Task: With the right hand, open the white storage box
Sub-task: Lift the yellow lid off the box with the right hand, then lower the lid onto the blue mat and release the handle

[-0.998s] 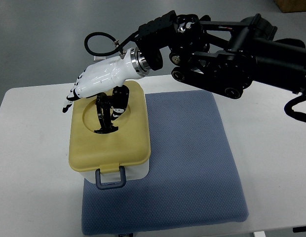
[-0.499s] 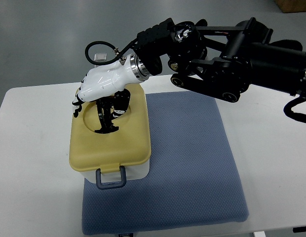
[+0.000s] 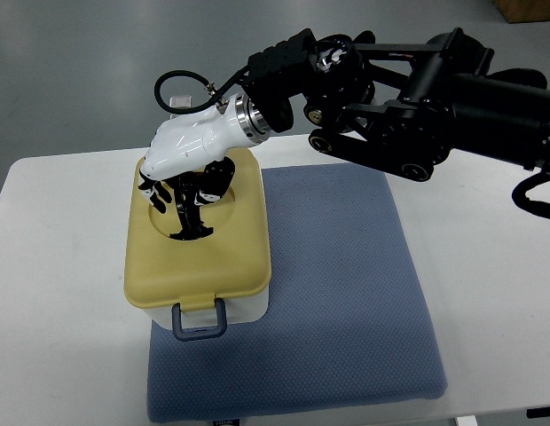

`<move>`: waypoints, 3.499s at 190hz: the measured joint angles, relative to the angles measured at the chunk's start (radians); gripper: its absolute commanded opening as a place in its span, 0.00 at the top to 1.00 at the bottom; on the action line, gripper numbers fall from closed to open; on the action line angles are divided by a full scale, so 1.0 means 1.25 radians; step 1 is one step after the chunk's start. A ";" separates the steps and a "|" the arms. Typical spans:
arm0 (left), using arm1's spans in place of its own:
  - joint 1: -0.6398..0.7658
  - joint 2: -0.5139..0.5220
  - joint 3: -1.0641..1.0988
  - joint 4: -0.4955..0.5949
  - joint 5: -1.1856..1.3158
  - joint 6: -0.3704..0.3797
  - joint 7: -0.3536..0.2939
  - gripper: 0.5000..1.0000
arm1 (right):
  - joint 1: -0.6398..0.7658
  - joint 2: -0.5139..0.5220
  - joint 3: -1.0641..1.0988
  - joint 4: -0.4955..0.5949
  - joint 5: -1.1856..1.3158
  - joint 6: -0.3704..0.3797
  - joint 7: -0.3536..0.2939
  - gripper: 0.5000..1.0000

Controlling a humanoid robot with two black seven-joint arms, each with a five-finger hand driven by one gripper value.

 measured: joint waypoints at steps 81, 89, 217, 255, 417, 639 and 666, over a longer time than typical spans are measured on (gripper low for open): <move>0.000 0.000 0.000 0.000 0.000 0.000 0.000 0.00 | 0.000 -0.005 0.003 0.000 0.001 0.000 0.002 1.00; 0.000 0.000 0.000 0.000 0.000 0.000 0.000 0.00 | 0.000 -0.006 0.005 0.000 0.001 0.000 0.002 1.00; 0.000 0.000 0.000 0.000 0.000 0.000 0.000 0.00 | 0.001 -0.094 0.070 -0.039 0.034 0.006 0.003 1.00; 0.000 0.000 0.000 0.000 0.000 0.000 0.000 0.00 | -0.004 -0.154 0.072 -0.068 0.050 0.002 0.003 1.00; 0.001 0.000 0.000 0.000 0.000 0.000 0.000 0.00 | -0.202 -0.300 0.074 -0.257 0.064 -0.071 0.023 1.00; 0.000 0.000 0.000 0.000 0.000 0.000 0.000 0.00 | -0.313 -0.233 -0.002 -0.164 0.051 -0.117 0.073 1.00; 0.001 0.000 0.000 0.000 0.000 0.000 0.000 0.00 | -0.320 -0.227 -0.012 -0.164 0.051 -0.121 0.073 1.00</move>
